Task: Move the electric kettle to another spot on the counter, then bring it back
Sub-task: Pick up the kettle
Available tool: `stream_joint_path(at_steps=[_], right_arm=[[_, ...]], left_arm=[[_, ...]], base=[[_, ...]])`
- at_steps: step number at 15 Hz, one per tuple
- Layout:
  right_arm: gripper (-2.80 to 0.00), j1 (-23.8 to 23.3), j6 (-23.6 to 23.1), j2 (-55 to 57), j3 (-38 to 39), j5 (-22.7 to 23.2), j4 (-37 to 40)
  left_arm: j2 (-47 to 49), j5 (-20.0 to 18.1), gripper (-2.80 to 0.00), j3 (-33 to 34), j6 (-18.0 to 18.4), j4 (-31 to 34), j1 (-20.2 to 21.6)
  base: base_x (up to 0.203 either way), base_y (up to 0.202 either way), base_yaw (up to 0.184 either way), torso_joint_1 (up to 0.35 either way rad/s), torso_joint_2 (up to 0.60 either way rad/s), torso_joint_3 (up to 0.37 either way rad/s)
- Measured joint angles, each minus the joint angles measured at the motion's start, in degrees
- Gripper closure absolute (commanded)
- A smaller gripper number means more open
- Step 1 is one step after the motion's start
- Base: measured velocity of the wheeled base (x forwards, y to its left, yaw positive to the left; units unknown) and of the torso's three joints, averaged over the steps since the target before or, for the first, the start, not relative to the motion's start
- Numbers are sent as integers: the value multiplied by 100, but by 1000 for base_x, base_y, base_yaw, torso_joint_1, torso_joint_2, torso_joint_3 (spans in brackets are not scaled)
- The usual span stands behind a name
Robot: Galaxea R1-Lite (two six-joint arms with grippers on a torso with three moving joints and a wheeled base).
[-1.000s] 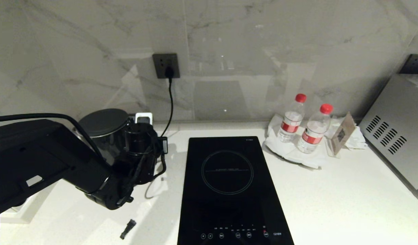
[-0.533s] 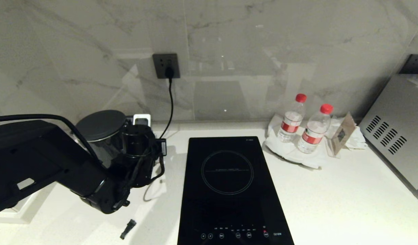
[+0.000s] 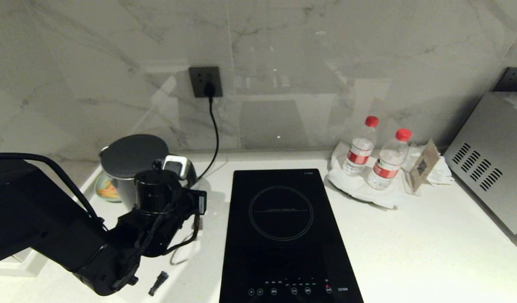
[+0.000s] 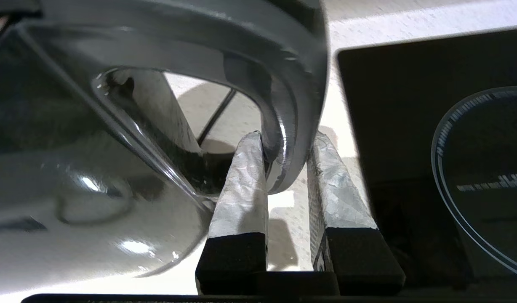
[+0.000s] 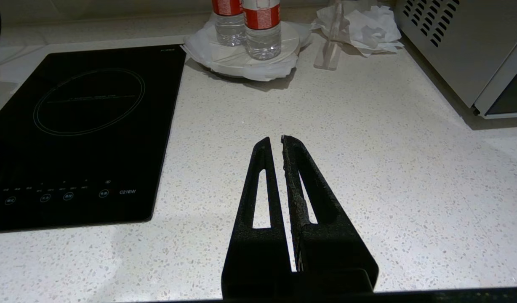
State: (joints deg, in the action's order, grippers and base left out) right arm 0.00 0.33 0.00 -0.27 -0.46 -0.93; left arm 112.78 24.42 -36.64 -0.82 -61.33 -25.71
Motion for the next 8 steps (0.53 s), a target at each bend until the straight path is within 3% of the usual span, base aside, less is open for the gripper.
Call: stream_joint_path(at_steps=[8], right_arm=[[0, 0, 0, 0, 0, 2, -1]], left_arm=[[77, 22, 0, -414, 47, 100, 90]], base=[[0, 0, 0, 0, 0, 0]])
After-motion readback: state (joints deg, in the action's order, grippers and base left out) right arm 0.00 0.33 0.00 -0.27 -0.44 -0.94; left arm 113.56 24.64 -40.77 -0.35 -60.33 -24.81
